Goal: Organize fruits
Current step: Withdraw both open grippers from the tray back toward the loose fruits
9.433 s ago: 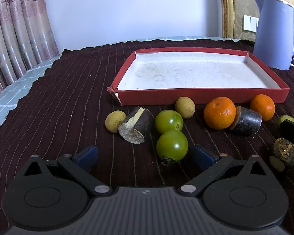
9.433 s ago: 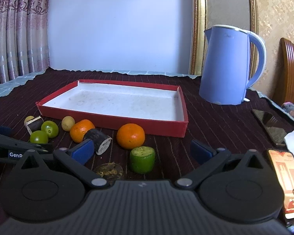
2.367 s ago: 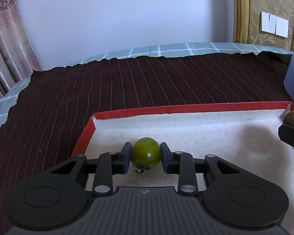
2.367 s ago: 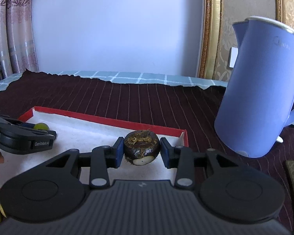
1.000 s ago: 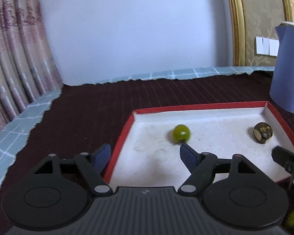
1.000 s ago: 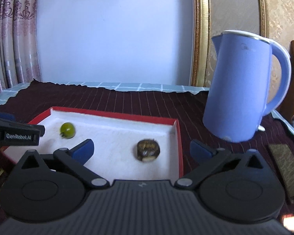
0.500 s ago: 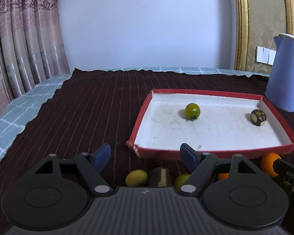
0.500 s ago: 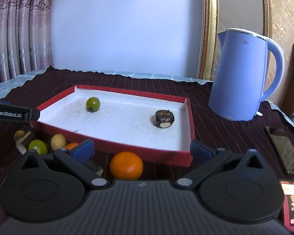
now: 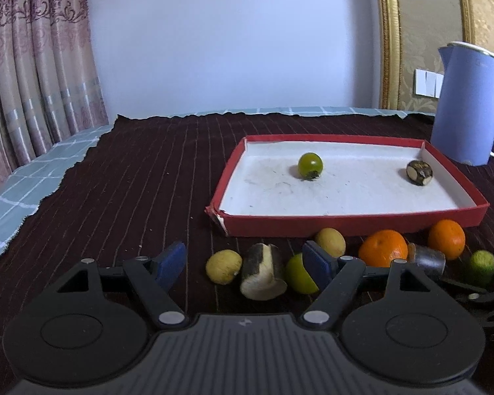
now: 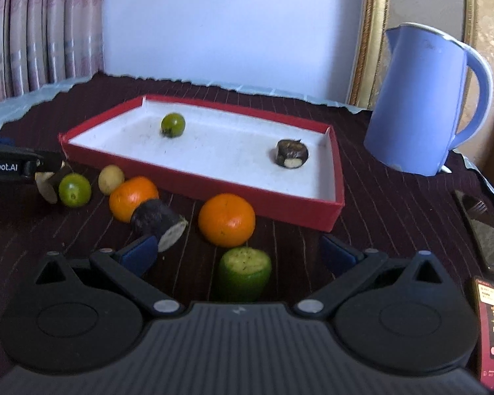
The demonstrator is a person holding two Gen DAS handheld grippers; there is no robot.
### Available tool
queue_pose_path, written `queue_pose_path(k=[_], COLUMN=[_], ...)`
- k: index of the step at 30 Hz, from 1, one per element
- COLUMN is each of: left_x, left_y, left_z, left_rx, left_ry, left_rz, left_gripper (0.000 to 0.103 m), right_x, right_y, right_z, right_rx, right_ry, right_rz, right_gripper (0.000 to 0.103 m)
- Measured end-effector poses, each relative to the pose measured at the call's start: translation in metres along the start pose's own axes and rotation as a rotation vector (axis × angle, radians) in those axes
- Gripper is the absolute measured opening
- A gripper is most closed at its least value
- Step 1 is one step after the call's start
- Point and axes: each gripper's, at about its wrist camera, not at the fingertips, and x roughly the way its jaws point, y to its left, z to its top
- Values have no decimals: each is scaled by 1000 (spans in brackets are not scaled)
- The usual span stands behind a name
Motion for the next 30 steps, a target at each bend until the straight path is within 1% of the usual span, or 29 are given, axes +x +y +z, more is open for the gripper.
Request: queue_pose_path(k=[3, 6, 8, 9, 14, 19, 25, 28, 30], left_x=[3, 5, 5, 6, 6, 6, -2, -5, -6], left_y=[-3, -3, -3, -3, -1, 0, 4, 5, 3], left_z=[-3, -4, -4, -4, -4, -4, 1, 4, 4], left_rx=[7, 4, 5, 6, -7, -18, -25, -43, -38], left_ry=[8, 5, 0, -2, -5, -4, -31, -40, -44], left_rz=[-1, 7, 13, 17, 18, 17, 24, 10, 8], left_gripper=[78, 78, 81, 84, 84, 84, 84, 84, 84], right_x=[11, 18, 20, 19, 13, 14, 14, 14, 14], right_y=[3, -5, -11, -11, -11, -11, -11, -11, -11], right_z=[-3, -2, -3, -4, -11, -10, -10, -10, -10], right_rx=[-30, 37, 71, 71, 74, 74, 75, 75, 75], right_ry=[38, 61, 73, 69, 50, 51, 51, 51, 51], right_rz=[-8, 38, 60, 62, 59, 59, 60, 60, 60], right_gripper=[103, 103, 103, 103, 103, 103, 103, 103, 103])
